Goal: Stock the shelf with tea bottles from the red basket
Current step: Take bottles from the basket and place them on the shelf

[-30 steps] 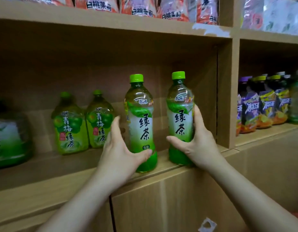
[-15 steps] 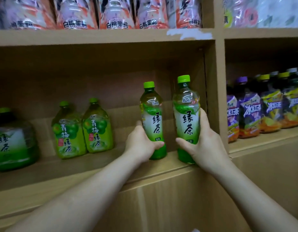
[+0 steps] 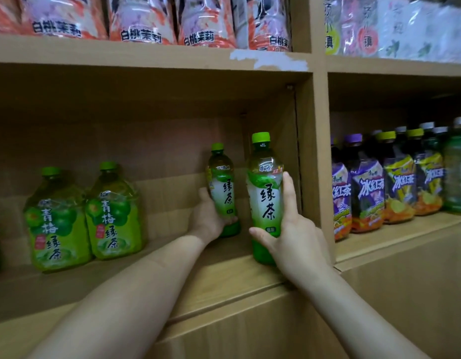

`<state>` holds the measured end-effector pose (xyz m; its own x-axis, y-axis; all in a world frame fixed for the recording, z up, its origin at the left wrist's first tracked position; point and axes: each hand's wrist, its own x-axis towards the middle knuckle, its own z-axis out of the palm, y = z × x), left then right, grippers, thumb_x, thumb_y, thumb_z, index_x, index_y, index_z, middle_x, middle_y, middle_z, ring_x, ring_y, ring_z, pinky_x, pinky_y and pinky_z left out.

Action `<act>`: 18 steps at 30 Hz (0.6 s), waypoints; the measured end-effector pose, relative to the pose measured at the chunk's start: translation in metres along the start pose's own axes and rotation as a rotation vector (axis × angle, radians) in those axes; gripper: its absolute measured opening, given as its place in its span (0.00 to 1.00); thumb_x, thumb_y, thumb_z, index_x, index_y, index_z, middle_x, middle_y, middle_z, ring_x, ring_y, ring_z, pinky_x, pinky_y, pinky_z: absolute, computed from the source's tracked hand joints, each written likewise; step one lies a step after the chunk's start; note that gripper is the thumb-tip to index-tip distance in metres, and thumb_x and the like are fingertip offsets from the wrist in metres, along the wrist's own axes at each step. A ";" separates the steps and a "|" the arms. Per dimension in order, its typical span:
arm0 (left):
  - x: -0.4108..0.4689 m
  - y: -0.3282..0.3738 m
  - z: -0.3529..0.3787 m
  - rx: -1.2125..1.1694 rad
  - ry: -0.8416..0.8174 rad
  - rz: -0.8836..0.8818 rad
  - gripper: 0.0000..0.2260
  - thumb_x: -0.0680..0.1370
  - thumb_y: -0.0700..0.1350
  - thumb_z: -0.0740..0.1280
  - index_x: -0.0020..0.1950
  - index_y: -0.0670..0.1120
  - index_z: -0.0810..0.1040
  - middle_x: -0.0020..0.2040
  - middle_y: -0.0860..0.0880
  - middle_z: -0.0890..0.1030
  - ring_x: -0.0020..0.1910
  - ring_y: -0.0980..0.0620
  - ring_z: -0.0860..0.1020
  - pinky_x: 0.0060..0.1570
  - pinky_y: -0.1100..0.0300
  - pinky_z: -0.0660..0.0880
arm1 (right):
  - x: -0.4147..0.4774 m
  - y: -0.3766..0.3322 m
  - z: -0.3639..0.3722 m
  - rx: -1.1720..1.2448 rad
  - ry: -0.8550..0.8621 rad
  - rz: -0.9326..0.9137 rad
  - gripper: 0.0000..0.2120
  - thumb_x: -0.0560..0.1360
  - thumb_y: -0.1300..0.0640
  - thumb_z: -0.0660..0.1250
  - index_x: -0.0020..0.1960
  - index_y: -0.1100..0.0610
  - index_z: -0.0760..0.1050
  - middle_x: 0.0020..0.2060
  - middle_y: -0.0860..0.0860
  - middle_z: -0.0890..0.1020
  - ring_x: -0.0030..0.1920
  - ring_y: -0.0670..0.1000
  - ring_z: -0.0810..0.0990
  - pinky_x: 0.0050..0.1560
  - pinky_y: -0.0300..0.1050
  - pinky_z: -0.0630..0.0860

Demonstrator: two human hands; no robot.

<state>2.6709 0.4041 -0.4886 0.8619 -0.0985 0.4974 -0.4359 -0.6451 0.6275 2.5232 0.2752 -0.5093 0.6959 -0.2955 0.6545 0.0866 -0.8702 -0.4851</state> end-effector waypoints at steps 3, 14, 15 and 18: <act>0.008 -0.008 0.004 0.027 0.013 0.056 0.34 0.66 0.49 0.79 0.61 0.43 0.61 0.59 0.42 0.79 0.57 0.39 0.78 0.51 0.50 0.75 | 0.011 -0.001 0.011 0.035 0.014 0.021 0.52 0.72 0.41 0.68 0.72 0.39 0.26 0.57 0.55 0.78 0.52 0.57 0.80 0.52 0.55 0.79; 0.051 -0.027 0.015 -0.034 -0.280 -0.030 0.32 0.67 0.48 0.77 0.67 0.45 0.68 0.60 0.47 0.79 0.57 0.47 0.77 0.57 0.55 0.75 | 0.035 0.002 0.037 -0.024 0.008 0.076 0.54 0.71 0.40 0.69 0.69 0.36 0.22 0.54 0.57 0.81 0.51 0.59 0.82 0.54 0.57 0.79; 0.053 -0.028 0.016 -0.019 -0.280 -0.014 0.32 0.66 0.48 0.78 0.66 0.45 0.70 0.59 0.47 0.80 0.56 0.48 0.78 0.58 0.54 0.76 | 0.034 0.002 0.038 -0.010 0.010 0.075 0.54 0.71 0.41 0.70 0.69 0.35 0.22 0.55 0.57 0.80 0.52 0.59 0.81 0.55 0.58 0.78; 0.050 -0.021 0.021 -0.010 -0.197 0.040 0.33 0.65 0.49 0.79 0.66 0.44 0.70 0.59 0.46 0.80 0.58 0.45 0.78 0.54 0.56 0.75 | 0.033 0.002 0.038 0.002 0.027 0.066 0.54 0.71 0.41 0.70 0.69 0.35 0.23 0.56 0.57 0.79 0.53 0.60 0.81 0.55 0.58 0.78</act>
<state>2.7286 0.3972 -0.4893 0.8776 -0.2703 0.3959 -0.4721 -0.6304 0.6162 2.5738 0.2785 -0.5109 0.6806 -0.3627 0.6366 0.0430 -0.8476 -0.5289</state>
